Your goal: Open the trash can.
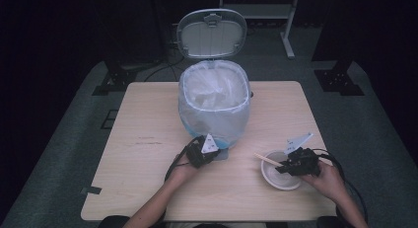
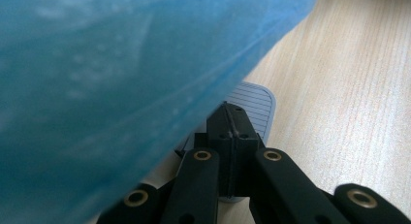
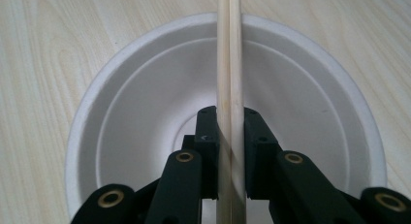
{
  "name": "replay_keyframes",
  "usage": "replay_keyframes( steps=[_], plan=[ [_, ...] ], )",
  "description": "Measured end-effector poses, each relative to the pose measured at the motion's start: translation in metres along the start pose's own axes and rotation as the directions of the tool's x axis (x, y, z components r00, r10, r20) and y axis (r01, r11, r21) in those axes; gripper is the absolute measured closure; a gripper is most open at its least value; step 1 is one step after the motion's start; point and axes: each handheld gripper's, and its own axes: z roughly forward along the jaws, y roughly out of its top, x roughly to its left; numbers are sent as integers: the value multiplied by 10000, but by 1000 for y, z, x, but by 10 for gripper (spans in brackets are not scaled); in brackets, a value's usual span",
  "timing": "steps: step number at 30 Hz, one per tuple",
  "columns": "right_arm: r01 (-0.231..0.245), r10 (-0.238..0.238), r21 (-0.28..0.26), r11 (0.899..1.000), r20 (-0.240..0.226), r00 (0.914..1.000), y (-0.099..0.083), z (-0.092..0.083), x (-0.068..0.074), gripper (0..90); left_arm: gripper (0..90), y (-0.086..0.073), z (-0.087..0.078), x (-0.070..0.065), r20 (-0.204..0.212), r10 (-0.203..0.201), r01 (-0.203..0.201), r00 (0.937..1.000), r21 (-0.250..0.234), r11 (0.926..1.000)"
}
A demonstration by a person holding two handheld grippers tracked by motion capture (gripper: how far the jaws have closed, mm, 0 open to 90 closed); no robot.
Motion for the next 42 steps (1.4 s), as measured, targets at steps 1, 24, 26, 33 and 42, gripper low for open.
replay_keyframes(
  steps=[1,24,26,33,42],
  plan=[
    [-22,22,-29,10000,-46,10000,0,-1,0,786,900,0,0,0,-7,15,-15,10000,8,10000],
    [-374,314,-1208,9920,-511,9982,24,-74,-15,788,900,-1,0,1,-27,61,-61,10000,-44,10000],
    [-352,291,-1295,9910,-491,9984,28,-80,-17,788,900,-1,-1,1,-29,46,-46,10000,-34,10000],
    [-265,191,-1511,9882,-503,9985,43,-100,-21,788,900,-1,0,0,-9,-43,43,10000,-45,10000],
    [-203,131,-1525,9881,-483,9987,61,-118,-25,789,900,-1,0,1,50,-148,148,9999,-129,9998]
  ],
)
